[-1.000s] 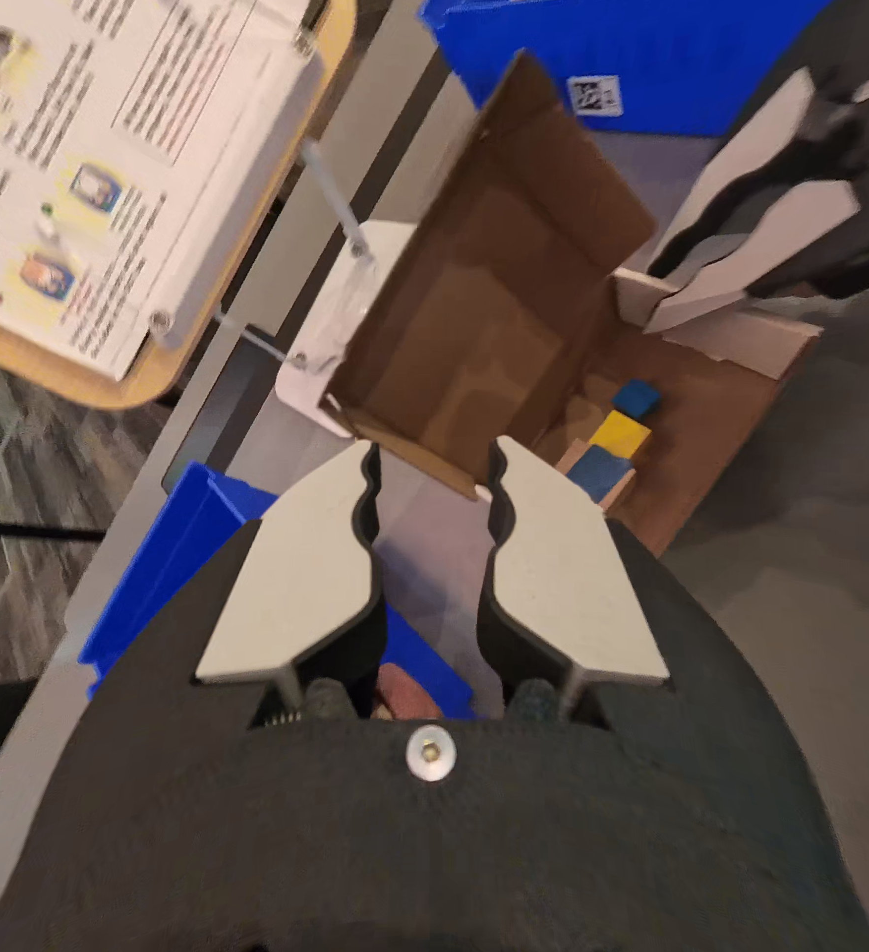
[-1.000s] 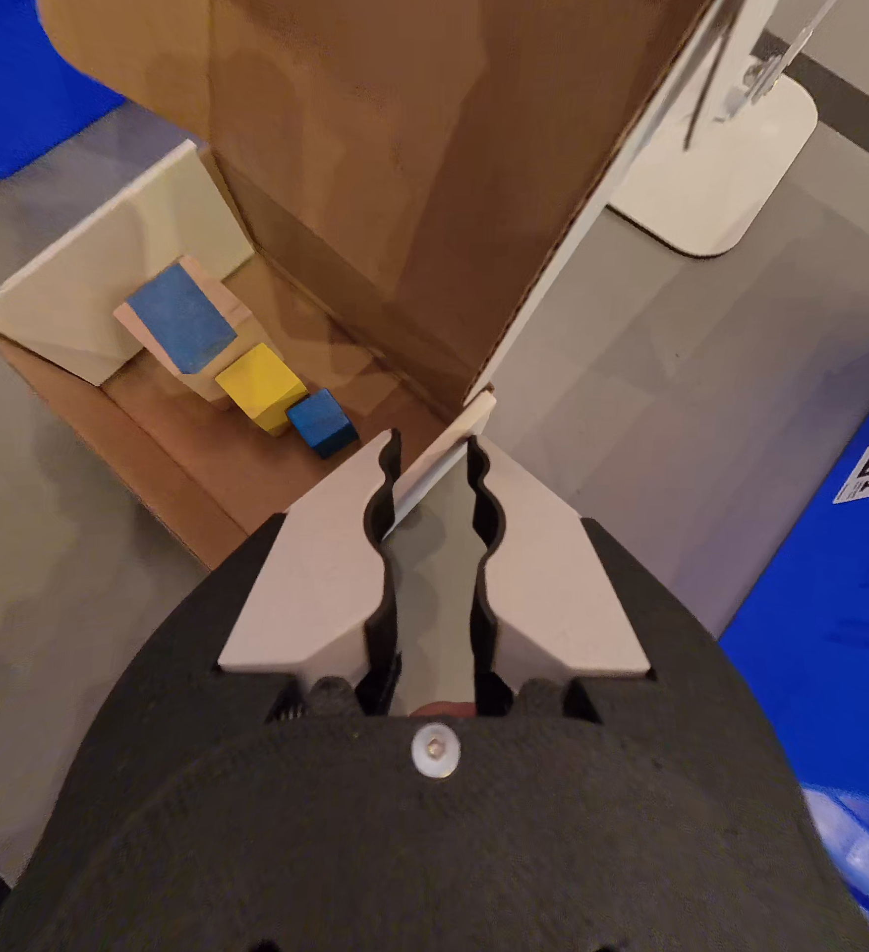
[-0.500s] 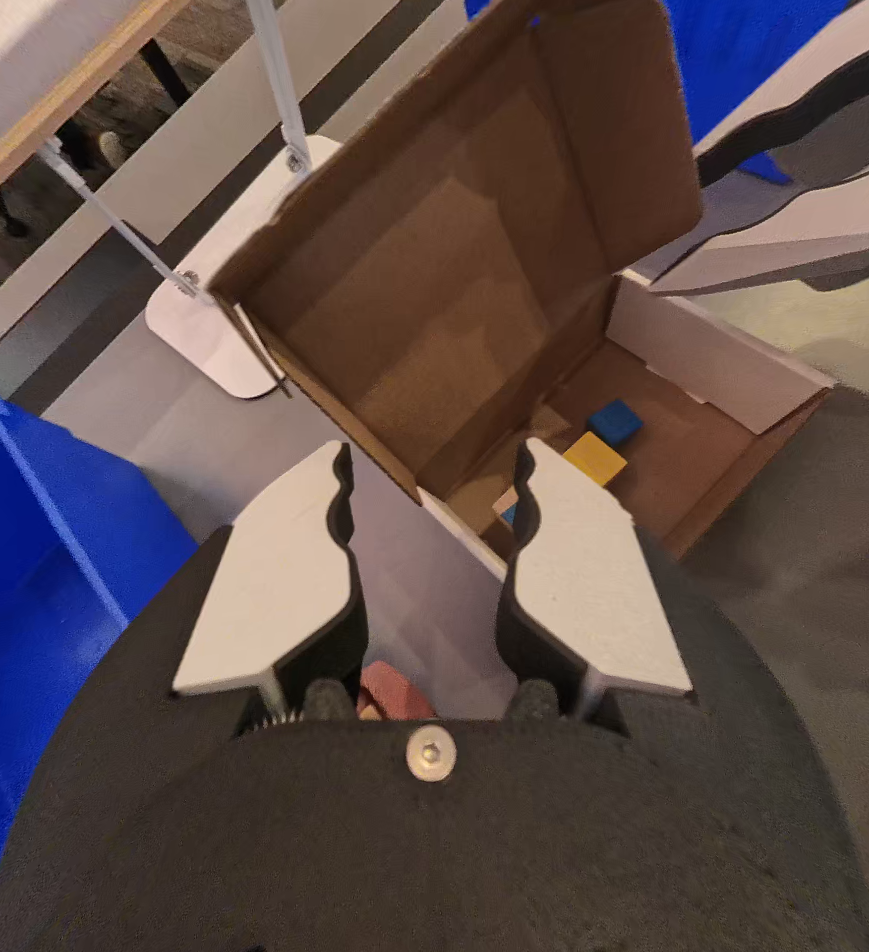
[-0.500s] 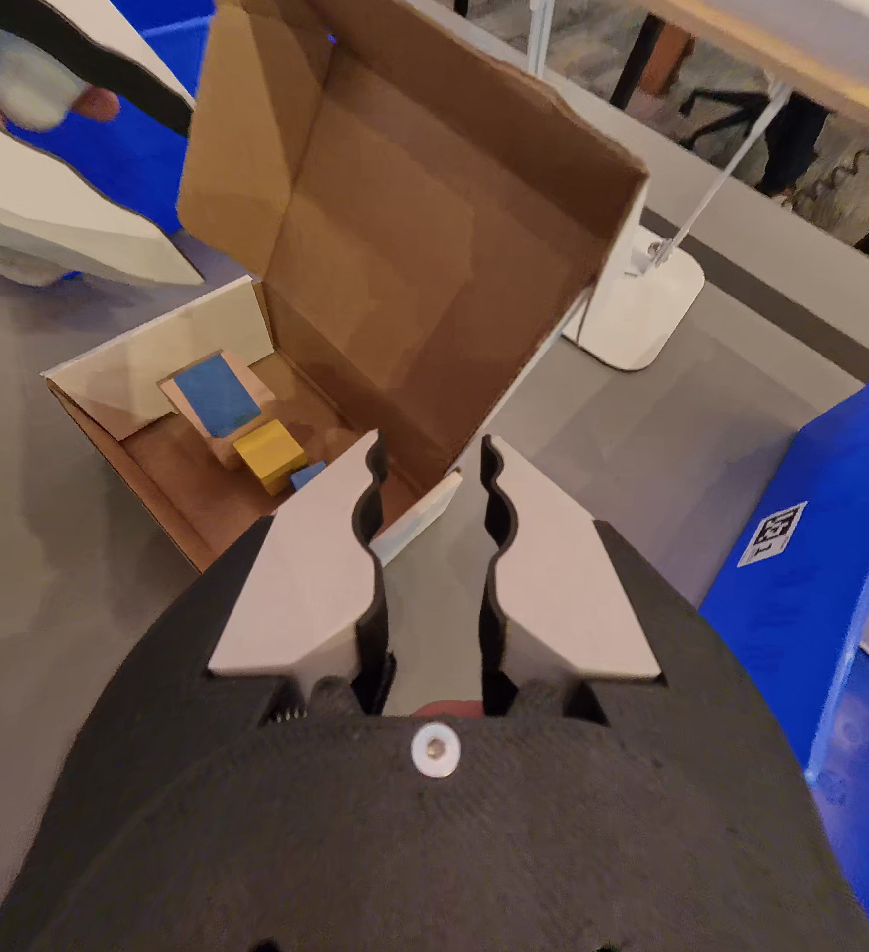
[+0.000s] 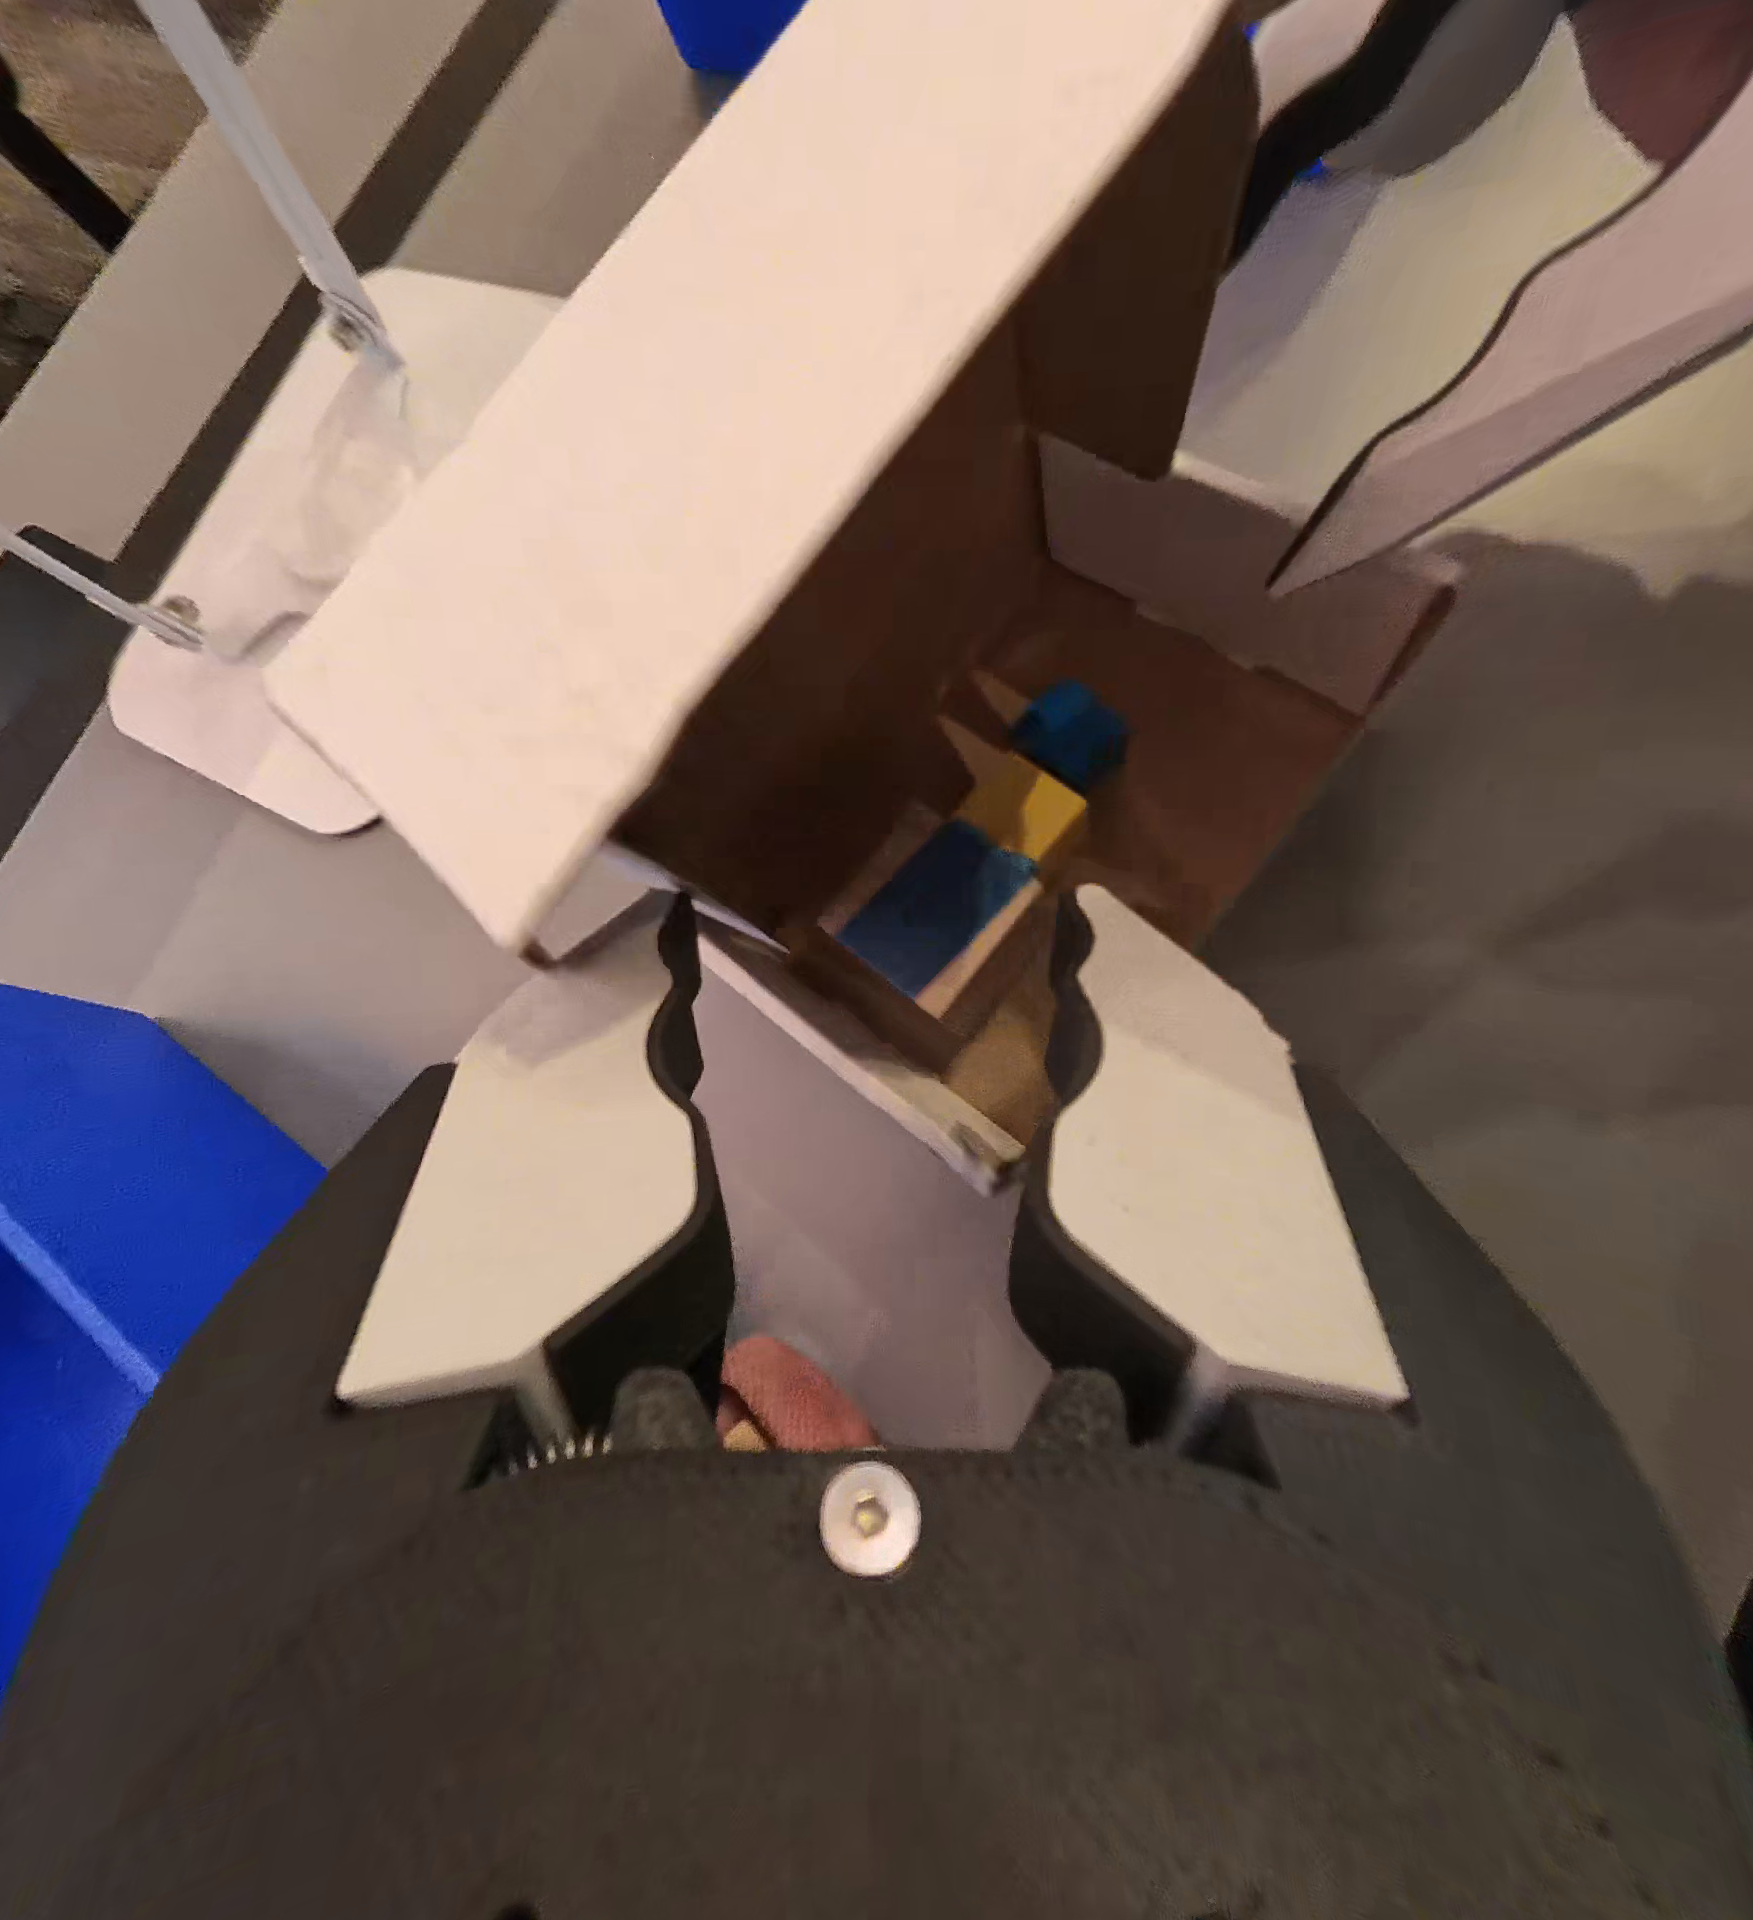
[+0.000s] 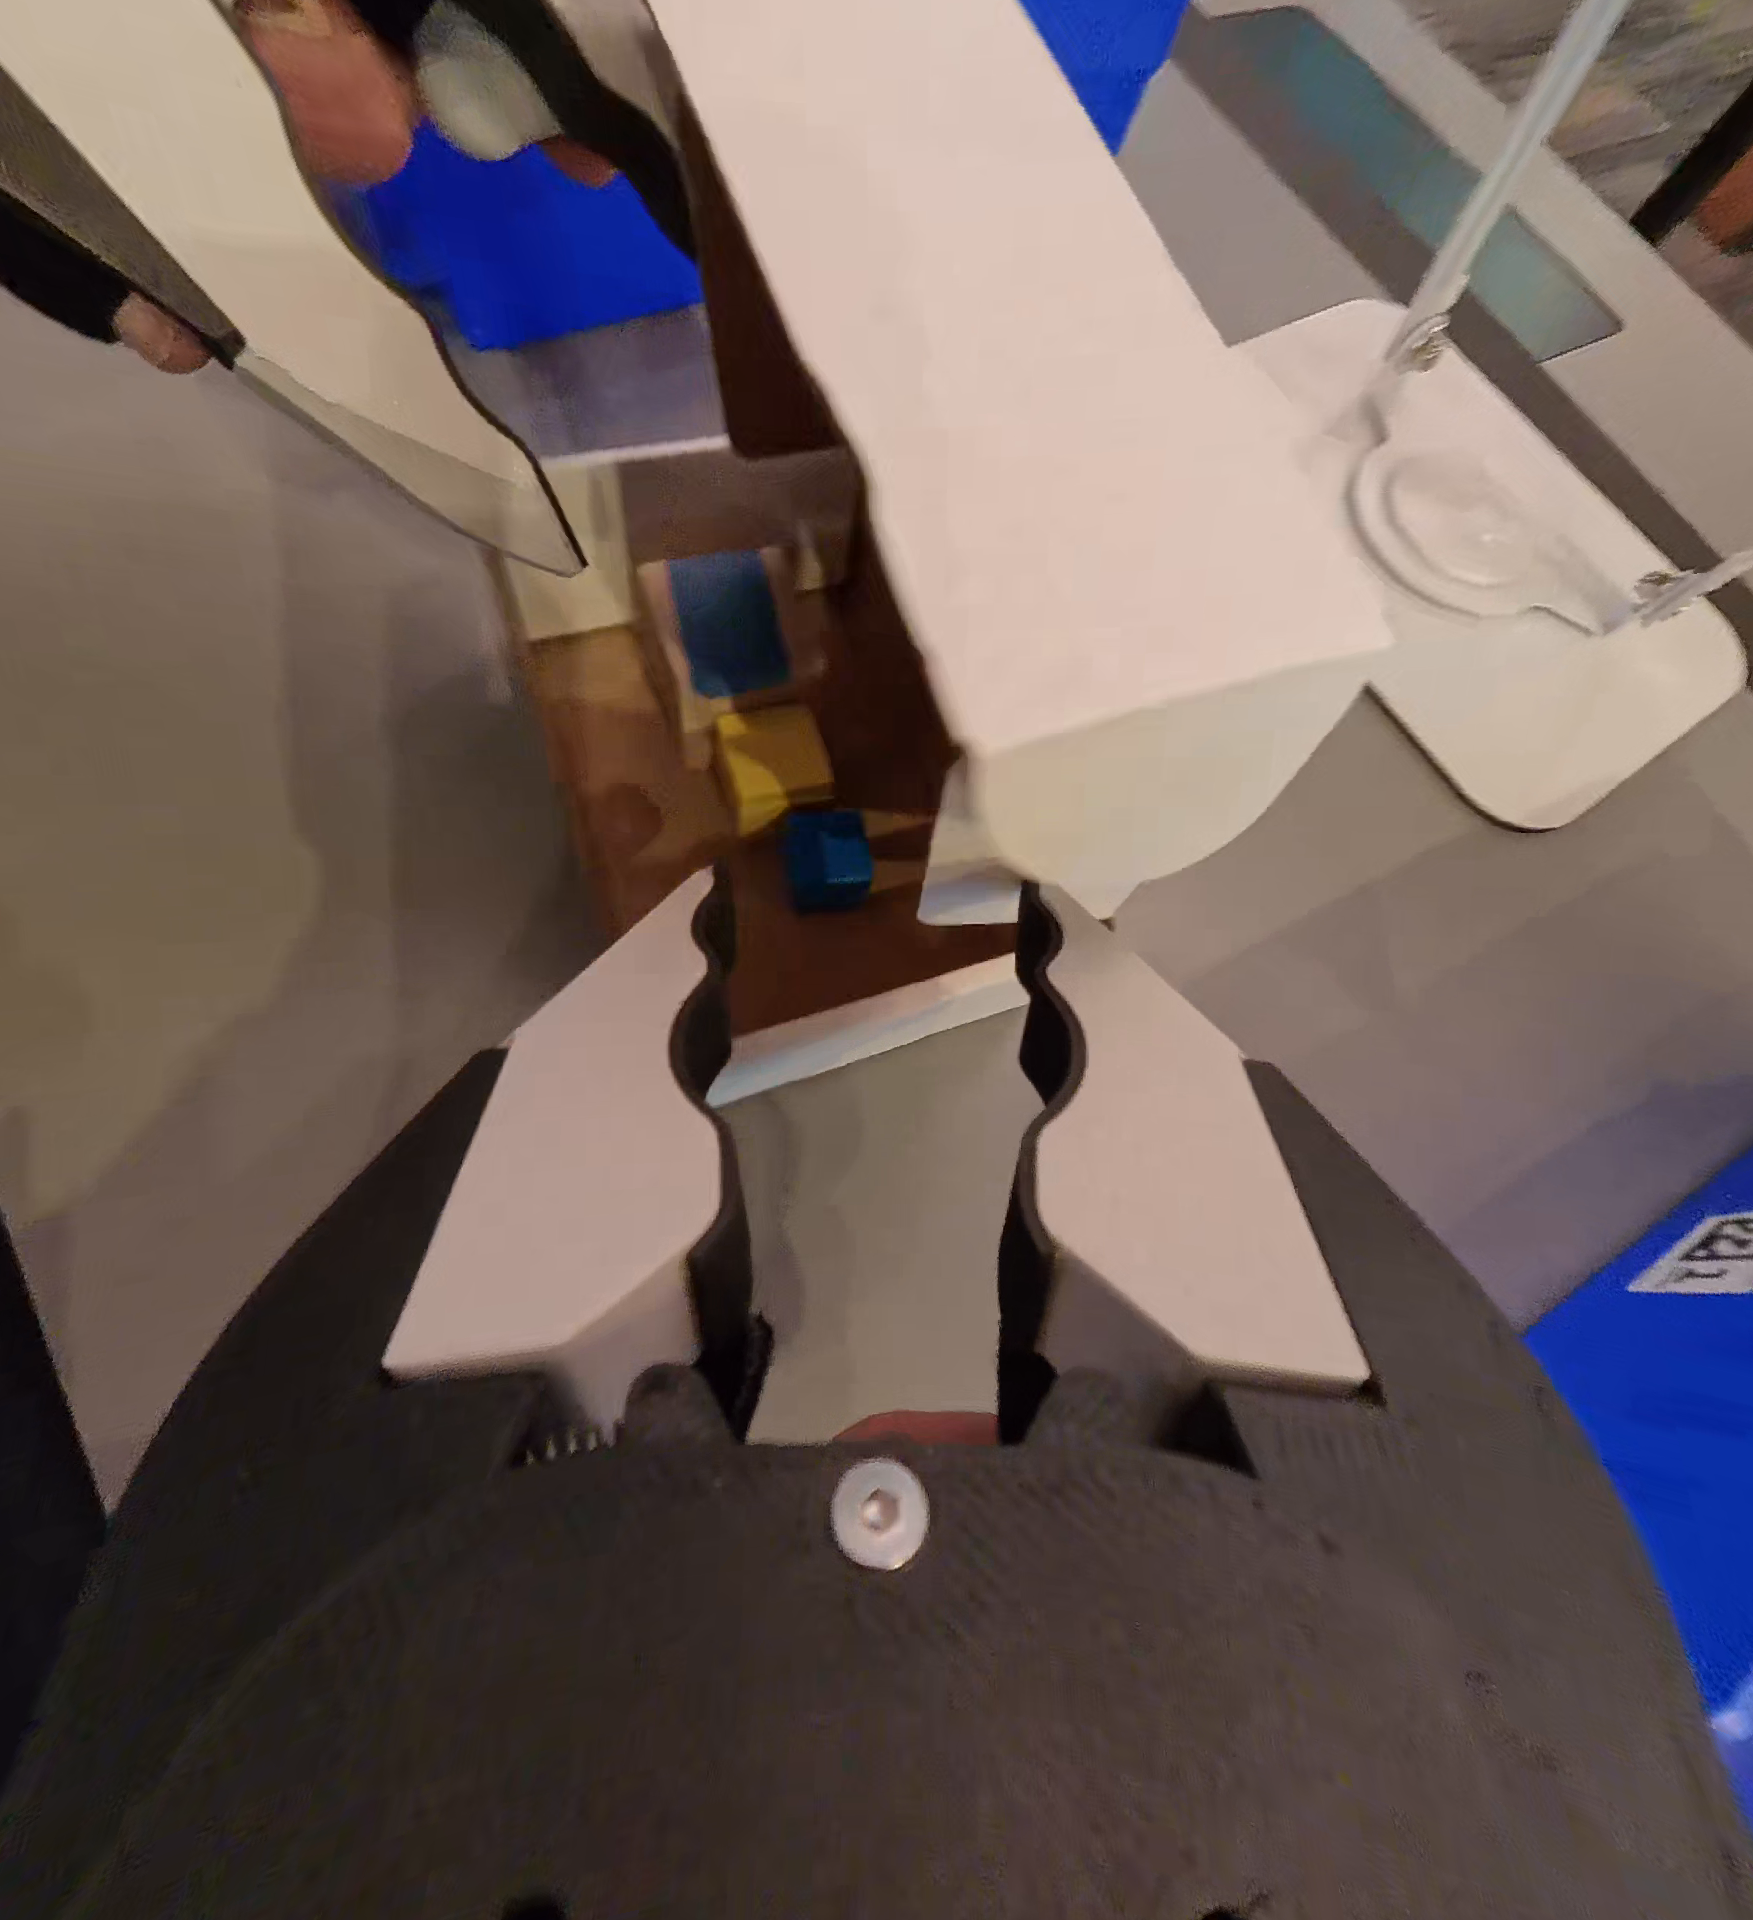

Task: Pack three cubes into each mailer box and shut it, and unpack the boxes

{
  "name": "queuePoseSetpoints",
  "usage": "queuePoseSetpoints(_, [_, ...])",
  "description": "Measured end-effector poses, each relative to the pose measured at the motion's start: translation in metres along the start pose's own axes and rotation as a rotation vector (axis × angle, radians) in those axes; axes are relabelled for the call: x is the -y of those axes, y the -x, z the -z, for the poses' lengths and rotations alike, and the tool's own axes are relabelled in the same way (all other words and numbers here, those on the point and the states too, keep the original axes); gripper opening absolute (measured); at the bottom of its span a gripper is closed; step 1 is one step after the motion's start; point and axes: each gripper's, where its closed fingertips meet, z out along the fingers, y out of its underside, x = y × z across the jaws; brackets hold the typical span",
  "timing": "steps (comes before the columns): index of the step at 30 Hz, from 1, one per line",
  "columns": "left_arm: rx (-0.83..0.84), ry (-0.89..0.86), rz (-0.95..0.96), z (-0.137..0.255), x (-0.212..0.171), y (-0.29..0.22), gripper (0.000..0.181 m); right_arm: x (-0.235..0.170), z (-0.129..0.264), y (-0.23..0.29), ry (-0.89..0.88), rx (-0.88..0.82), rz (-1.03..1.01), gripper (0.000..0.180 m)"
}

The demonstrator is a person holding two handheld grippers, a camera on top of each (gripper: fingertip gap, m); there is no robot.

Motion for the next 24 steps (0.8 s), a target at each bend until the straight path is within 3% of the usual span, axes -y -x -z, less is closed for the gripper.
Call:
queuePoseSetpoints(17, [-0.112, 0.138, -0.002, 0.004, -0.044, -0.029, 0.067, -0.023, 0.002, 0.025, 0.109, 0.162, -0.005, 0.052])
queuePoseSetpoints(24, [0.036, 0.084, -0.067, 0.036, -0.034, -0.005, 0.069, -0.030, 0.025, 0.018, 0.150, 0.126, 0.044, 0.063])
